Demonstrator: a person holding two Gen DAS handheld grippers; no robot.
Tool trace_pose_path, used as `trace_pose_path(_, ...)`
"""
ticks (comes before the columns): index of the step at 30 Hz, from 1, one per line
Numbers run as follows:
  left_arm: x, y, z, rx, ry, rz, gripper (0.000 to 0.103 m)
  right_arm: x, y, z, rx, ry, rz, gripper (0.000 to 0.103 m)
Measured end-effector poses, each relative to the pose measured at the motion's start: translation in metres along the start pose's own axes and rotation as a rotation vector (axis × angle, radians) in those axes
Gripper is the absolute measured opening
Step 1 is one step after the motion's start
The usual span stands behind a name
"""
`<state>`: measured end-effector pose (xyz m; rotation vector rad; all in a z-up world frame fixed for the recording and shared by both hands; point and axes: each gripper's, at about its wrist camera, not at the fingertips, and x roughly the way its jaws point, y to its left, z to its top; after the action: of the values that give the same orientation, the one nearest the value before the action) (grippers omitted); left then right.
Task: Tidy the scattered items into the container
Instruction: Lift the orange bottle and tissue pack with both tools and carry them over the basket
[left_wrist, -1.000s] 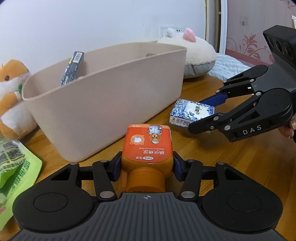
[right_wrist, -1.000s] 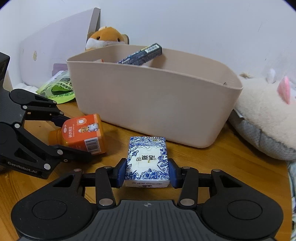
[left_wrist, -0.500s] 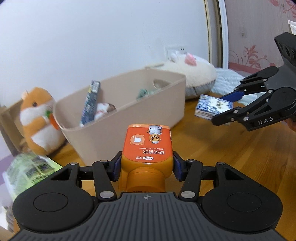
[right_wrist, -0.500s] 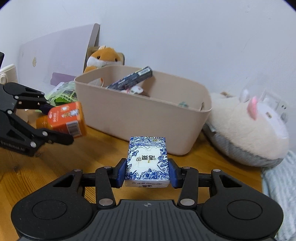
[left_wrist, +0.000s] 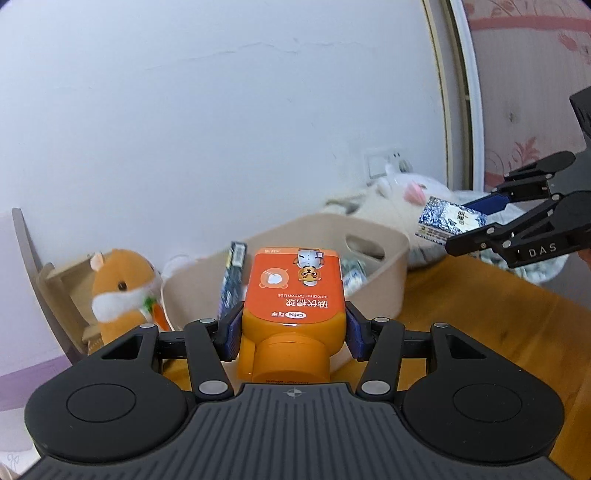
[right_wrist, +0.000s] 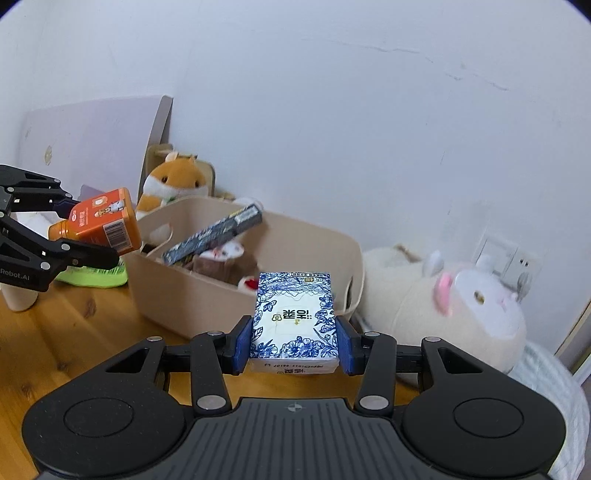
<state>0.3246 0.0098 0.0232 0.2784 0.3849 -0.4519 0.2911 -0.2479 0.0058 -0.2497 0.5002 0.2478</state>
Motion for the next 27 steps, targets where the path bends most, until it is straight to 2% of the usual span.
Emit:
trace_pose_path(5, 0.004, 0.004, 0.014, -0.005, -0.009, 0.021, 0.055, 0.003, -0.004, 0.018, 0.008, -0.019, -0.002, 0.043)
trace_pose_path(13, 0.018, 0.011, 0.027, -0.072, 0.009, 0.045, 0.055, 0.022, -0.011, 0.039, 0.043, -0.018, 0.005, 0.043)
trace_pose_path(20, 0.042, 0.013, 0.034, -0.106, 0.059, 0.057, 0.055, 0.048, -0.017, 0.051, 0.1, 0.001, 0.031, 0.043)
trace_pose_path(27, 0.09, 0.022, 0.032, -0.143, 0.151, 0.088, 0.055, 0.083, -0.017, 0.057, 0.136, 0.055, 0.042, 0.043)
